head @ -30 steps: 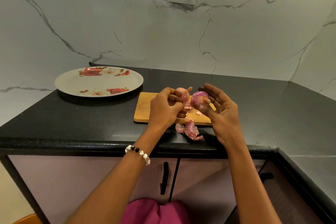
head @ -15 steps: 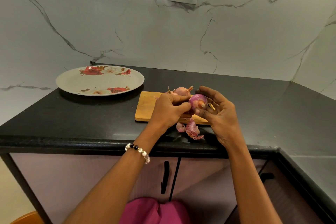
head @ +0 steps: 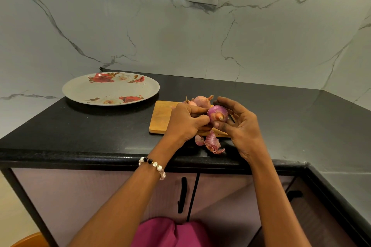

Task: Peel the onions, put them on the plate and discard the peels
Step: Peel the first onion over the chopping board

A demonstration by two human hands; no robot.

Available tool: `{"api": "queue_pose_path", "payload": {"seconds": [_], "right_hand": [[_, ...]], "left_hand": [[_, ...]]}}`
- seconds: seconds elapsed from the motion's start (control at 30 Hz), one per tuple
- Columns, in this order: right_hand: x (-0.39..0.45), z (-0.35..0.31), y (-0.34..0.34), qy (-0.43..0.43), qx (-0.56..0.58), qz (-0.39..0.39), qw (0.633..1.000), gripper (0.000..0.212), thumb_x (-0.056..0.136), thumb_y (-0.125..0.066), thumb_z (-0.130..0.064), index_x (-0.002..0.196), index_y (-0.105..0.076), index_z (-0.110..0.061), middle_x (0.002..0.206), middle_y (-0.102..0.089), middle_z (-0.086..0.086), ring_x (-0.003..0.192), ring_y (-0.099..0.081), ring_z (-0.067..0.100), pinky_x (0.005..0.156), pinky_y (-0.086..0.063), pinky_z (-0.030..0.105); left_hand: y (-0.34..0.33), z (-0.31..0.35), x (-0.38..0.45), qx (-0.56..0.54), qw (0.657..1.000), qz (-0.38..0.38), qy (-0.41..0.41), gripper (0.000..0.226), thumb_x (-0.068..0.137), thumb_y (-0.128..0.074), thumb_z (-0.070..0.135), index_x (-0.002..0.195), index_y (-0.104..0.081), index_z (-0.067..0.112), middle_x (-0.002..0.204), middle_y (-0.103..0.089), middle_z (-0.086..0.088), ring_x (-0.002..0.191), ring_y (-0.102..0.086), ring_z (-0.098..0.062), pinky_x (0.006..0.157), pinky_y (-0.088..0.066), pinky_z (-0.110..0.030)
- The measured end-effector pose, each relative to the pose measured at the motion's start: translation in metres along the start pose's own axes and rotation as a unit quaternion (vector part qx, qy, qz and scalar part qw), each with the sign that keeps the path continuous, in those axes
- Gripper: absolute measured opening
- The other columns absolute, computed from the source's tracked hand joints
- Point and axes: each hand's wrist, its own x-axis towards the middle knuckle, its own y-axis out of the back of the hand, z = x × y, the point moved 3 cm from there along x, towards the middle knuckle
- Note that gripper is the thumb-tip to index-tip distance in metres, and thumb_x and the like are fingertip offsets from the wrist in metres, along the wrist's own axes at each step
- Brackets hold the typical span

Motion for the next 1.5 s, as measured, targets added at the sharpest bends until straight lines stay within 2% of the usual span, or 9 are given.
{"api": "queue_pose_path", "payload": {"seconds": [0.13, 0.3, 0.4, 0.67, 0.8, 0.93, 1.17, 1.3, 1.5], "right_hand": [[-0.001, -0.004, 0.000, 0.007, 0.008, 0.010, 1.000, 0.053, 0.071, -0.076, -0.003, 0.119, -0.063, -0.022, 0.117, -0.068, -0.007, 0.114, -0.064, 0.010, 0.089, -0.053, 0.020], [0.000, -0.003, 0.001, 0.001, 0.004, 0.013, 1.000, 0.052, 0.077, -0.074, 0.007, 0.119, -0.062, -0.020, 0.118, -0.067, -0.006, 0.112, -0.064, 0.008, 0.086, -0.054, 0.019], [0.000, -0.001, 0.002, -0.002, 0.007, 0.020, 1.000, 0.051, 0.076, -0.074, 0.001, 0.120, -0.063, -0.021, 0.119, -0.067, -0.005, 0.115, -0.064, 0.011, 0.088, -0.055, 0.023], [0.000, 0.004, 0.005, -0.052, 0.109, 0.043, 0.992, 0.055, 0.073, -0.075, -0.024, 0.125, -0.061, -0.017, 0.118, -0.072, 0.003, 0.115, -0.066, 0.027, 0.089, -0.059, 0.036], [0.000, 0.006, 0.004, -0.067, 0.115, 0.011, 0.991, 0.053, 0.085, -0.061, -0.008, 0.138, -0.052, -0.007, 0.128, -0.067, 0.010, 0.118, -0.064, 0.028, 0.087, -0.059, 0.034], [0.000, 0.006, 0.003, -0.066, 0.097, -0.011, 0.993, 0.057, 0.086, -0.059, -0.007, 0.142, -0.049, -0.007, 0.135, -0.062, 0.010, 0.124, -0.061, 0.026, 0.088, -0.059, 0.034], [-0.001, 0.007, 0.002, -0.040, 0.040, -0.039, 0.998, 0.049, 0.093, -0.054, 0.003, 0.132, -0.057, -0.028, 0.138, -0.057, 0.011, 0.128, -0.057, 0.026, 0.092, -0.057, 0.044], [-0.002, 0.007, 0.002, -0.038, 0.063, -0.041, 0.996, 0.047, 0.088, -0.058, -0.007, 0.132, -0.057, -0.024, 0.137, -0.060, 0.008, 0.129, -0.057, 0.027, 0.091, -0.057, 0.035], [-0.001, 0.009, 0.003, -0.044, 0.048, -0.025, 0.998, 0.053, 0.089, -0.058, -0.005, 0.141, -0.050, -0.014, 0.138, -0.060, 0.006, 0.130, -0.055, 0.026, 0.096, -0.055, 0.038]], "left_hand": [[0.002, 0.003, -0.002, -0.039, 0.999, 0.018, 0.015, 0.027, 0.084, -0.061, -0.008, 0.108, -0.069, 0.002, 0.091, -0.072, -0.011, 0.073, -0.073, -0.020, 0.064, -0.060, -0.030], [0.000, 0.003, -0.001, -0.053, 0.998, 0.011, 0.030, 0.025, 0.091, -0.055, -0.004, 0.112, -0.067, 0.003, 0.096, -0.072, -0.016, 0.076, -0.073, -0.022, 0.066, -0.061, -0.037], [0.001, 0.003, 0.000, -0.064, 0.997, 0.030, 0.022, 0.023, 0.092, -0.054, -0.002, 0.109, -0.069, 0.003, 0.099, -0.071, -0.015, 0.079, -0.073, -0.020, 0.069, -0.061, -0.034], [0.002, 0.005, 0.000, -0.040, 0.998, 0.043, -0.020, 0.019, 0.090, -0.060, 0.026, 0.100, -0.071, 0.013, 0.092, -0.074, -0.008, 0.077, -0.072, -0.016, 0.068, -0.060, -0.031], [0.000, 0.003, 0.001, -0.027, 0.999, 0.021, -0.012, 0.022, 0.086, -0.066, 0.021, 0.102, -0.072, 0.007, 0.091, -0.073, -0.011, 0.078, -0.072, -0.019, 0.071, -0.060, -0.040], [0.002, 0.000, 0.002, -0.022, 0.999, 0.023, -0.001, 0.023, 0.082, -0.072, 0.017, 0.102, -0.073, 0.005, 0.091, -0.073, -0.012, 0.082, -0.072, -0.022, 0.077, -0.059, -0.045], [0.002, 0.001, -0.001, -0.052, 0.998, 0.010, 0.034, 0.014, 0.084, -0.069, 0.002, 0.097, -0.072, 0.002, 0.088, -0.072, -0.018, 0.074, -0.073, -0.026, 0.069, -0.060, -0.043], [0.003, 0.000, 0.000, -0.064, 0.997, 0.019, 0.041, 0.018, 0.084, -0.065, -0.004, 0.101, -0.071, -0.001, 0.086, -0.072, -0.018, 0.071, -0.073, -0.027, 0.066, -0.061, -0.039], [0.004, -0.001, 0.001, -0.071, 0.996, 0.034, 0.033, 0.017, 0.086, -0.065, -0.001, 0.101, -0.071, 0.000, 0.086, -0.073, -0.016, 0.072, -0.073, -0.026, 0.068, -0.061, -0.041]]}}
